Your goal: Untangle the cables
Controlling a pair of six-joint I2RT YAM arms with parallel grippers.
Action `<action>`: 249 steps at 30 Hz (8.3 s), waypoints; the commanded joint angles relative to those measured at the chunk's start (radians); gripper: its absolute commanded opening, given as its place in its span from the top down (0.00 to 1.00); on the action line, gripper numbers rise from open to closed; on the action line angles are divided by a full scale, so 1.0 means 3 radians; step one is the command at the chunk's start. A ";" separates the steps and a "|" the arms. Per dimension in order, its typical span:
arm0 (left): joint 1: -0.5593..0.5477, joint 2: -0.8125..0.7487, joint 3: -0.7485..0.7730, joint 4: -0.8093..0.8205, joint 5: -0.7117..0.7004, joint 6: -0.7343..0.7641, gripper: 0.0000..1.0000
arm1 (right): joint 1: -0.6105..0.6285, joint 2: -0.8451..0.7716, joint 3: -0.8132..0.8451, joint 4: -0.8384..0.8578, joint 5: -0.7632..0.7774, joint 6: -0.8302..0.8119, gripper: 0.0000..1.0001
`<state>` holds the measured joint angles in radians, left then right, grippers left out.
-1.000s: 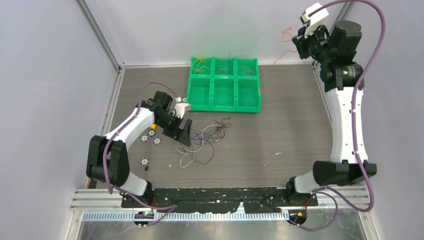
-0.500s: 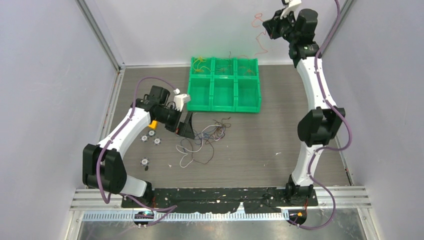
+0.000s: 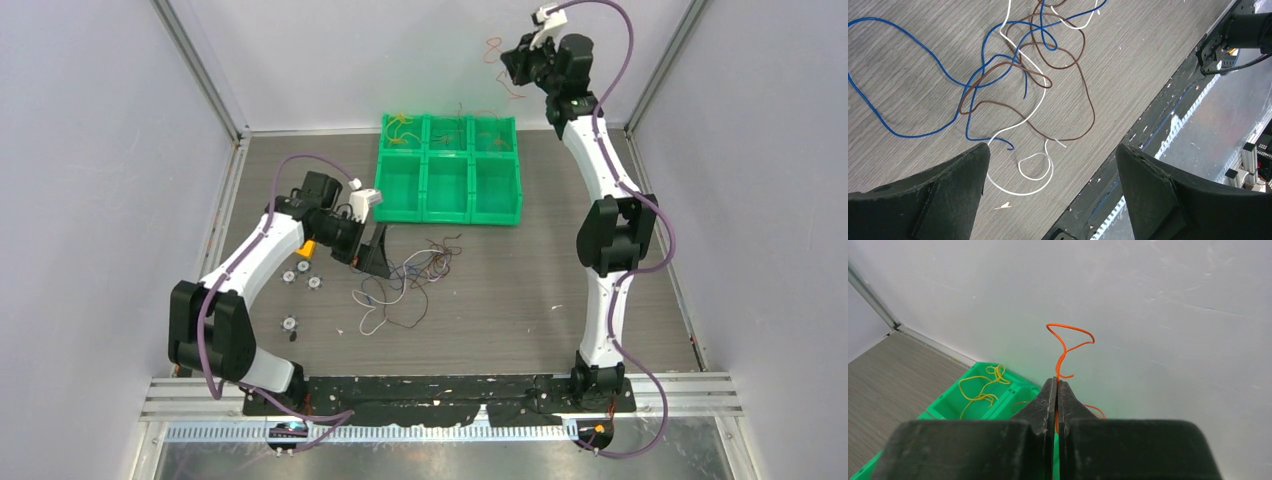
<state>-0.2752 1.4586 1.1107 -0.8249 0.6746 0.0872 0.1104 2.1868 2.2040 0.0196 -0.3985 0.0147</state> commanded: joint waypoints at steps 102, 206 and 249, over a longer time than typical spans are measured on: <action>-0.0454 -0.0676 0.0408 0.0353 -0.0381 0.2066 1.00 | 0.1315 -0.1500 -0.3546 -0.1783 0.0341 -0.0809 0.94; 0.0039 0.1043 0.1876 0.2771 -0.1430 -0.0600 1.00 | -0.0066 -0.2181 -0.3123 -0.3340 -0.0295 -0.2049 0.05; -0.0563 0.1070 0.1924 0.1227 -0.2146 -0.0371 0.14 | -0.0295 -0.2054 -0.3216 -0.3236 -0.0353 -0.2045 0.05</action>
<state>-0.4431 2.0121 1.7489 -0.4957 -0.0978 -0.0334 0.0223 1.5803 1.2430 -0.9909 -0.5102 -0.6170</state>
